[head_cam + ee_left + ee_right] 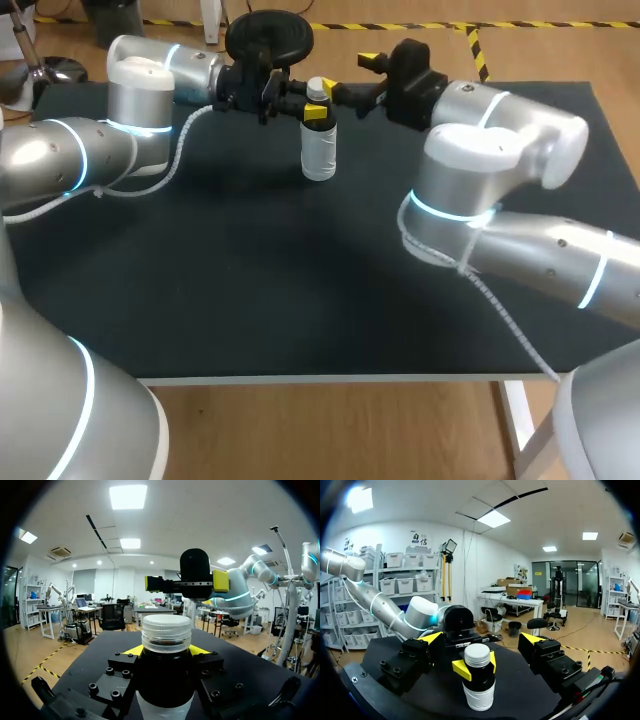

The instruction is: Unscrew the bottle cap

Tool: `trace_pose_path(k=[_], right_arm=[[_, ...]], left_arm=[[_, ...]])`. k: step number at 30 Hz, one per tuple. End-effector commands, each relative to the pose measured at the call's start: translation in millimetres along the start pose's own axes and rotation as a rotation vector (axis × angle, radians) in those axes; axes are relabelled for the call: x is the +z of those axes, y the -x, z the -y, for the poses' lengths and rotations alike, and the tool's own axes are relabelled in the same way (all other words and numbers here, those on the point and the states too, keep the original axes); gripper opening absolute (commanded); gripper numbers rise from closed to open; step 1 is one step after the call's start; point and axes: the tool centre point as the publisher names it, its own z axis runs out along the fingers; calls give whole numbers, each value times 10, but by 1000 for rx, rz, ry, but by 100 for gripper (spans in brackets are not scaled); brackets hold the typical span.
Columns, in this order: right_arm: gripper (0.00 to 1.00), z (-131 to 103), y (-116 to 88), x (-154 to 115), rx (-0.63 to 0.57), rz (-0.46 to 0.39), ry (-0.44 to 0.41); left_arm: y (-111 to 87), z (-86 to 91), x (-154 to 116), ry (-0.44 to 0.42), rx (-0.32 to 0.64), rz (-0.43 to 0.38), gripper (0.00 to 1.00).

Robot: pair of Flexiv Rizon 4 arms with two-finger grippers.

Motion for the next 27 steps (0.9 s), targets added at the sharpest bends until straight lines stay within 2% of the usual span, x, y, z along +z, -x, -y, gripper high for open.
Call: trace_pose_path(k=[1, 10, 27], right_arm=[[100, 62, -44, 120, 6, 0, 52], [100, 107, -137, 237, 25, -38, 42], [100, 221, -171, 425, 39, -77, 9]], left_arm=[[32, -5, -5, 0, 0, -8, 0], [32, -5, -5, 0, 0, -8, 0], [32, -5, -5, 0, 0, -8, 0]])
